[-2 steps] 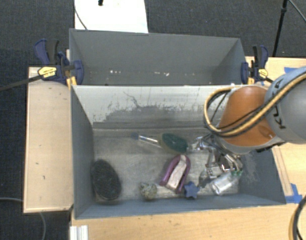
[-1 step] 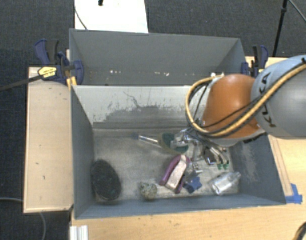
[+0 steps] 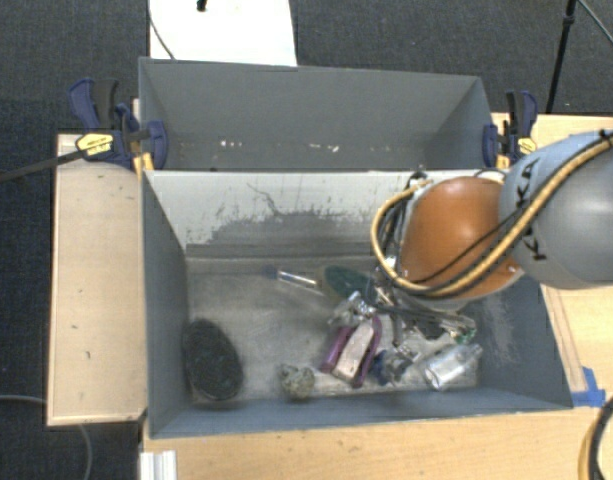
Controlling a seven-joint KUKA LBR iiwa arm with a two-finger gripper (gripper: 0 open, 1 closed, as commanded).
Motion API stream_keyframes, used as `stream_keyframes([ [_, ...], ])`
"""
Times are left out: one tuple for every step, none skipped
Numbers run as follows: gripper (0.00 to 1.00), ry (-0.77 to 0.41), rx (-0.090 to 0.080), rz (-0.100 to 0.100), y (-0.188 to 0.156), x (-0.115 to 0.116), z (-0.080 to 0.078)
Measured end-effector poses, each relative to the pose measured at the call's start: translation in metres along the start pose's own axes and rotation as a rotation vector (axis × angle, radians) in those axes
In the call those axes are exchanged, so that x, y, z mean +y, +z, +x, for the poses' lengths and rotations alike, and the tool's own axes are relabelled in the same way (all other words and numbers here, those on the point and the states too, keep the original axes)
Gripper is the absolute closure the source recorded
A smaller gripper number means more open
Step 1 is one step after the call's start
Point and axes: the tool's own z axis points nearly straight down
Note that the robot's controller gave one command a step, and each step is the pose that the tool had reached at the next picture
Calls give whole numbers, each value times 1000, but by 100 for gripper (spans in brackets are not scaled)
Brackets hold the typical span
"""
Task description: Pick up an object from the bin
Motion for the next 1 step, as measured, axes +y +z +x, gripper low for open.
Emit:
stream_keyframes([
  [100, -2, -10, 6, -2, -1, -3],
])
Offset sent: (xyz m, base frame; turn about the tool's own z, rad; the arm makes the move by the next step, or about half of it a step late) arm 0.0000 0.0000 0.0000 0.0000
